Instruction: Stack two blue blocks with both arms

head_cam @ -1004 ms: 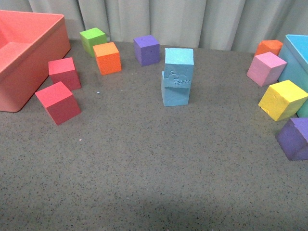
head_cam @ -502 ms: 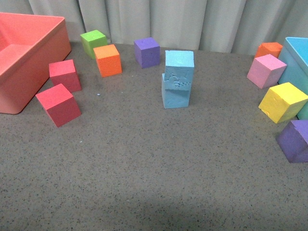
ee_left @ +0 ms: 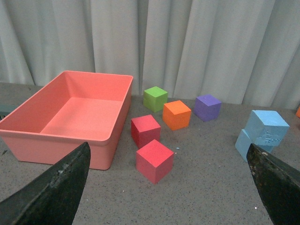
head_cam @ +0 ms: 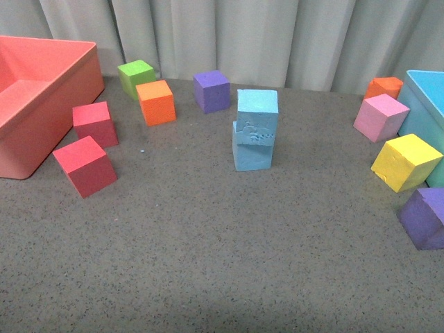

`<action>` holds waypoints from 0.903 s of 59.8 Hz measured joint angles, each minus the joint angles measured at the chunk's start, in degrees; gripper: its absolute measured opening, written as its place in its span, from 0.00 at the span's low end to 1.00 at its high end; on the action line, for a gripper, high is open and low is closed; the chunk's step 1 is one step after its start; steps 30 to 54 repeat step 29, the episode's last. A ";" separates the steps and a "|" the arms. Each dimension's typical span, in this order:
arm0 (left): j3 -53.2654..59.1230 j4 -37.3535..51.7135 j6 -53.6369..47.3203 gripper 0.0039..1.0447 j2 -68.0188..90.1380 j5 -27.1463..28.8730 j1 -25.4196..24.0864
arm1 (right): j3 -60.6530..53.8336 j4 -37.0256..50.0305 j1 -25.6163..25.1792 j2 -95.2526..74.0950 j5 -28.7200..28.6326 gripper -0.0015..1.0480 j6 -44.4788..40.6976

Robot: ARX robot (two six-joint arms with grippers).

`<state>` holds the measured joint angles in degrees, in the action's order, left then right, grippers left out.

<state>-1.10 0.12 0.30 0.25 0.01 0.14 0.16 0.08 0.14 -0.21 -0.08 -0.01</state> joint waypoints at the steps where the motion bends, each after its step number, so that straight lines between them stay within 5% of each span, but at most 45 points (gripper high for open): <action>1: 0.00 0.00 0.00 0.94 0.00 0.00 0.00 | 0.00 0.00 0.00 0.00 0.00 0.91 0.00; 54: 0.00 0.00 -0.02 0.94 0.00 0.00 0.00 | 0.00 0.00 0.00 0.00 0.00 0.91 0.00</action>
